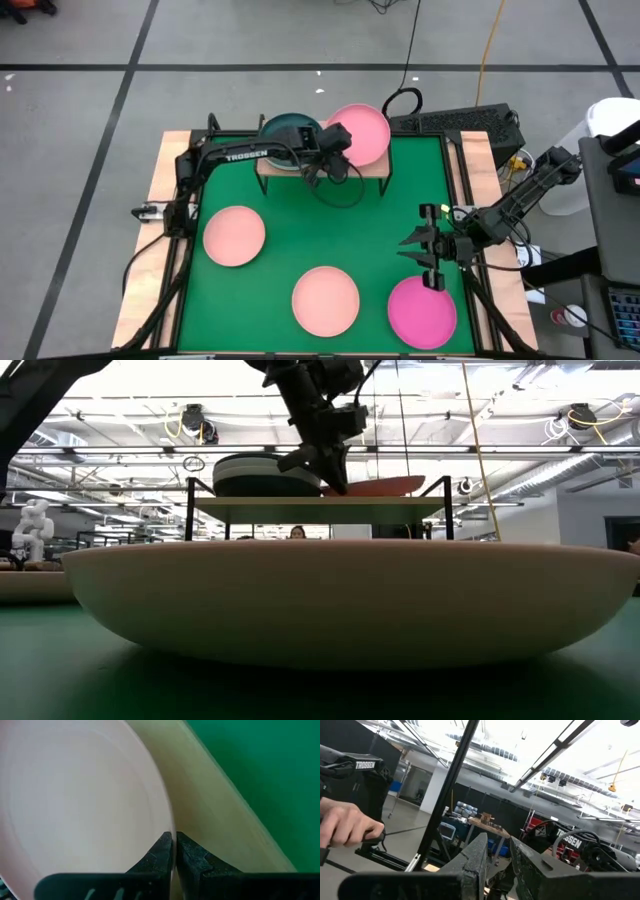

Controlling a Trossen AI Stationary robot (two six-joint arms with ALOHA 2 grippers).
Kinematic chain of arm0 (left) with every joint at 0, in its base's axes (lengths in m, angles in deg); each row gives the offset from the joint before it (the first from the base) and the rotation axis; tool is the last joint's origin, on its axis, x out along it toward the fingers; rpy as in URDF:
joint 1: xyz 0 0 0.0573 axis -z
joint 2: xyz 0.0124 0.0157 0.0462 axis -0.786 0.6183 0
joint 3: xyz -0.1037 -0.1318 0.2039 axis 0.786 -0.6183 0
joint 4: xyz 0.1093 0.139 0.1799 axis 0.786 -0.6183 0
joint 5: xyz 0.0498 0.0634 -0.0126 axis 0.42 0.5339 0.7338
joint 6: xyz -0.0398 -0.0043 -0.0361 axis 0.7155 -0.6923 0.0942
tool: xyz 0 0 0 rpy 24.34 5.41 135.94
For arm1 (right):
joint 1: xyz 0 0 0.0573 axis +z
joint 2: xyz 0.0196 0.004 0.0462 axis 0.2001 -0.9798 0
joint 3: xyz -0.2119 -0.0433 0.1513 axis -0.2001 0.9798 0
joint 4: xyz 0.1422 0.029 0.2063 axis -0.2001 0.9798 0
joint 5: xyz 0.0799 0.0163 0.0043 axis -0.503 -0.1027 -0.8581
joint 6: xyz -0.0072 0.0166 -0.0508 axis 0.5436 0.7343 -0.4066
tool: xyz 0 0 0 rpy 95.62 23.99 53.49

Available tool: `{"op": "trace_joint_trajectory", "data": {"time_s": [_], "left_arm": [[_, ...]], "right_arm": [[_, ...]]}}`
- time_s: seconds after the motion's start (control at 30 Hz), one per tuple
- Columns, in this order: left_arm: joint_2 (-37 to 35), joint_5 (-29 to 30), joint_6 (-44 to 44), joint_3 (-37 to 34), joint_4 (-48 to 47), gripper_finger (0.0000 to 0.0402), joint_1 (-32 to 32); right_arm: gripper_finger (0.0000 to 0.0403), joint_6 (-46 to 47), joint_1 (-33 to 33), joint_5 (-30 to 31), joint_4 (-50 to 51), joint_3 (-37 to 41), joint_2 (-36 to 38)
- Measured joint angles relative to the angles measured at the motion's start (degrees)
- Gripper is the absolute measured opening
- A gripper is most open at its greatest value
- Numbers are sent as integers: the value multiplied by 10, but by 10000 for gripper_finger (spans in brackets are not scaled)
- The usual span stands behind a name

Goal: Place and stack plates onto a shelf
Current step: Put the light pink plate on the shelf, then stack the bottom right light yellow plate on top of the light pink plate on the shelf

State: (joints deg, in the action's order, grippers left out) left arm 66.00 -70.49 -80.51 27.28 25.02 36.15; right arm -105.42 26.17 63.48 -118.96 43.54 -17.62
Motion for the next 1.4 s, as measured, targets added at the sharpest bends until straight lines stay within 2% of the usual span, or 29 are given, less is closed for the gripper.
{"op": "trace_joint_trajectory", "data": {"time_s": [0.4,0.73,0.97,1.1,1.27,1.4], "left_arm": [[0,-11,15,0,-12,24,-7],[-1,22,30,0,-3,99,-11],[-6,23,28,0,0,104,14],[-12,66,25,0,-2,104,27],[-42,99,28,0,-13,104,41],[-98,99,84,0,-25,104,64]], "right_arm": [[70,1,0,-1,0,0,0],[70,1,0,-1,0,0,0],[70,1,0,-1,0,0,0],[70,1,0,-1,0,0,0],[70,2,0,-1,1,0,0],[70,3,0,-1,5,0,0]]}}
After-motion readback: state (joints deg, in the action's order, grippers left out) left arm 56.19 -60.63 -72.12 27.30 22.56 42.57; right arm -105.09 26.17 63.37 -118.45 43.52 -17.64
